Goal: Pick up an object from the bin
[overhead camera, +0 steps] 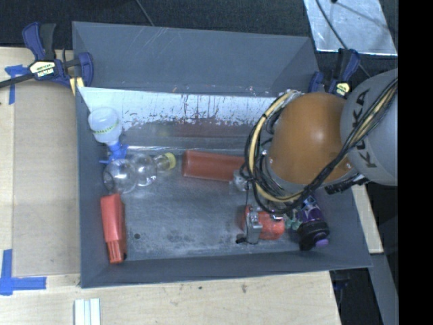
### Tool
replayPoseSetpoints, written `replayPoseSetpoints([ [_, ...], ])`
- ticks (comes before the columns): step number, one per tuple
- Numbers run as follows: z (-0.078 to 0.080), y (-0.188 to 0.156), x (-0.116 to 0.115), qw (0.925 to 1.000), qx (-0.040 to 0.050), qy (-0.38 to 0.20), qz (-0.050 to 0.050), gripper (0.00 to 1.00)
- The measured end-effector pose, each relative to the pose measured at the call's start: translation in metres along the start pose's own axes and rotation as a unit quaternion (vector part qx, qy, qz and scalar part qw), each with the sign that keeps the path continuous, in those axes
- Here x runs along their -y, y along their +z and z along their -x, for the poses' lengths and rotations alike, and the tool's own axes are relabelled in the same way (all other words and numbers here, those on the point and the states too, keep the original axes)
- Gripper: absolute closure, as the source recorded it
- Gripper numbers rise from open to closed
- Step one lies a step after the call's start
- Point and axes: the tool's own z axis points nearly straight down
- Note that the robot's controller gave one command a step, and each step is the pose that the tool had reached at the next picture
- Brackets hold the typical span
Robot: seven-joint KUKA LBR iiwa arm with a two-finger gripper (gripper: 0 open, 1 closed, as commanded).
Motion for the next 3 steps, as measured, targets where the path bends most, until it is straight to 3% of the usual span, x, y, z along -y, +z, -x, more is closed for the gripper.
replayPoseSetpoints([
  [1,0.002,-0.004,0.000,1.0000,0.0042,0.000,0.000,0.00],
  [2,0.041,0.049,0.018,1.0000,0.0083,-0.002,0.000,0.00],
  [3,0.046,0.076,0.043,0.9998,0.0016,0.020,0.000,0.00],
])
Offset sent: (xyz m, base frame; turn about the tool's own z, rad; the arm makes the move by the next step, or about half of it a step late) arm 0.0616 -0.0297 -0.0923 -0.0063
